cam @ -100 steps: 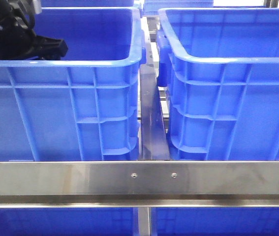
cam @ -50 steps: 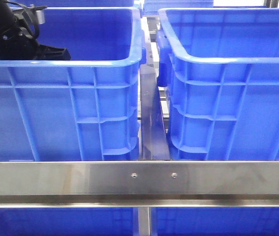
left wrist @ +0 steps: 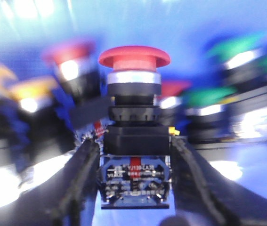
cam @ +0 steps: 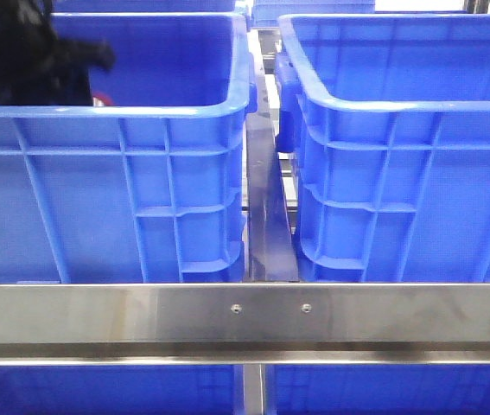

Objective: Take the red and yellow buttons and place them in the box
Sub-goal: 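Hand the red button from the left gripper to the right gripper, then carry the red button with the right gripper into the empty crate and release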

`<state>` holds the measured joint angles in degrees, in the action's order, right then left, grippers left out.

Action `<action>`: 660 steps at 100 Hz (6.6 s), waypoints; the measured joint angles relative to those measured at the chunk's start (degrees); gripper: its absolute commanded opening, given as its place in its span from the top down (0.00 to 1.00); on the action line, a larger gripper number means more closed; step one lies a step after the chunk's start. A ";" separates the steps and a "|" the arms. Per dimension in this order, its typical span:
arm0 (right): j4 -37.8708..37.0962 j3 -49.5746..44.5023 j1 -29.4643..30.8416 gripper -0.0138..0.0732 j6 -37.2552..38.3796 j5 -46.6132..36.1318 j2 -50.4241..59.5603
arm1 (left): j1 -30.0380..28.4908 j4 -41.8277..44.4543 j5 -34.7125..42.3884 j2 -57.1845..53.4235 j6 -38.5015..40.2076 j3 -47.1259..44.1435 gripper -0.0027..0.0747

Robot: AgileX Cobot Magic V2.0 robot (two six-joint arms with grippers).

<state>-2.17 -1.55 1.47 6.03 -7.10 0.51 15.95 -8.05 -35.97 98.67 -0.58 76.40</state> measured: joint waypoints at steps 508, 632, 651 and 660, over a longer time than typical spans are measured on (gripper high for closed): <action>84.32 56.75 -14.79 0.68 -47.05 40.82 -72.03 | 11.11 2.16 -5.45 -38.51 -0.34 -12.86 0.37; 86.51 56.75 -14.79 0.68 -74.09 -0.37 -75.31 | -10.46 2.36 -2.21 -69.75 0.13 -34.77 0.99; 83.92 56.75 -14.79 0.68 -76.29 -8.51 -83.40 | -10.46 2.36 -2.21 -69.75 0.13 -34.77 0.99; 82.50 56.86 -14.79 0.68 -76.51 -12.07 -86.88 | -10.46 2.36 -2.21 -69.75 0.13 -34.77 0.99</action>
<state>80.33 55.31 -13.33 -70.48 -19.17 -86.36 5.49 -5.69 -38.18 28.92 -0.45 41.63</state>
